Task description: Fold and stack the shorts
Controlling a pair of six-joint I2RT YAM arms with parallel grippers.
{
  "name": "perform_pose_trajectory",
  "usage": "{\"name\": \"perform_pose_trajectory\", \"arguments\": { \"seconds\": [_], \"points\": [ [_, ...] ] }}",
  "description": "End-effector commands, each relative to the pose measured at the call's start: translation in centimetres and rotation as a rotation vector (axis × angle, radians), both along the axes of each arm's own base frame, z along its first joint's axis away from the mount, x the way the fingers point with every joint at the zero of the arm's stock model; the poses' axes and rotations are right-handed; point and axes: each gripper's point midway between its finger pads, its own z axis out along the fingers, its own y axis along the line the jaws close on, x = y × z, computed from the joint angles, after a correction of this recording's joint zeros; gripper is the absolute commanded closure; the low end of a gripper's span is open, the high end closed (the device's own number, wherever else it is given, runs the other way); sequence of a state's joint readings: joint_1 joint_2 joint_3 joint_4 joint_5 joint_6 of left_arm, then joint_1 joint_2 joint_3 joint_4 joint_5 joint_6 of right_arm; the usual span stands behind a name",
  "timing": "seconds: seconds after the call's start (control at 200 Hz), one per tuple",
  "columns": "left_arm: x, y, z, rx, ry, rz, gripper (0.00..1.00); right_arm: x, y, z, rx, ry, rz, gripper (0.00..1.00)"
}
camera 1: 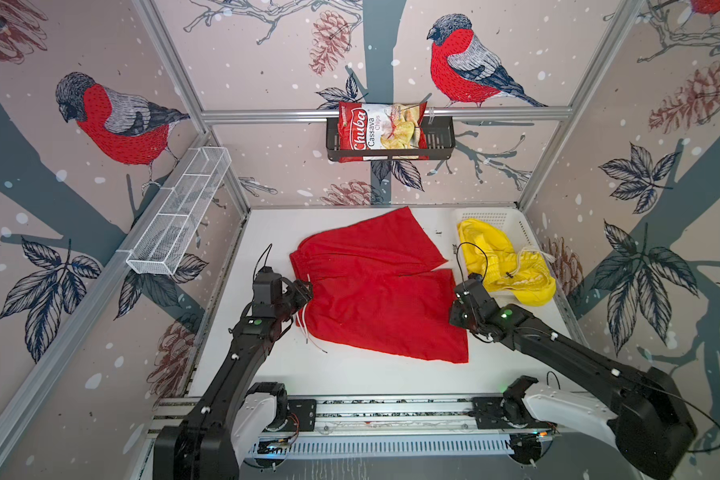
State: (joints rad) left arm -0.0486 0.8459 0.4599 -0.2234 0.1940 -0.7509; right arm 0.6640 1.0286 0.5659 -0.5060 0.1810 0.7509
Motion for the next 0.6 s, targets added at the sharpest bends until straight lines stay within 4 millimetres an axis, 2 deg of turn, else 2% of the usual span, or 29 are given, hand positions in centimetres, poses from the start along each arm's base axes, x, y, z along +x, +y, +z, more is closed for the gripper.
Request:
{"name": "perform_pose_trajectory", "arguments": {
  "seconds": [0.0,0.125,0.29,0.47,0.595],
  "points": [
    [-3.2,0.5,-2.2,0.03,0.093,0.01,0.27,-4.3,-0.4,-2.0,0.065,0.161,-0.029,0.37],
    [-4.1,-0.5,-3.2,0.008,0.116,-0.005,0.2,-6.6,-1.2,-3.4,0.067,0.223,-0.046,0.23],
    [-4.8,-1.0,-5.6,0.015,0.203,-0.024,0.19,-7.9,-1.5,-4.8,0.073,0.258,-0.049,0.21],
    [-5.5,-1.5,-7.2,0.028,0.239,-0.037,0.19,-8.4,-0.8,-5.9,0.092,0.279,-0.027,0.29],
    [-5.7,-1.7,-8.7,0.018,0.255,-0.035,0.22,-8.3,-0.3,-6.2,0.114,0.277,-0.023,0.44]
  ]
}}
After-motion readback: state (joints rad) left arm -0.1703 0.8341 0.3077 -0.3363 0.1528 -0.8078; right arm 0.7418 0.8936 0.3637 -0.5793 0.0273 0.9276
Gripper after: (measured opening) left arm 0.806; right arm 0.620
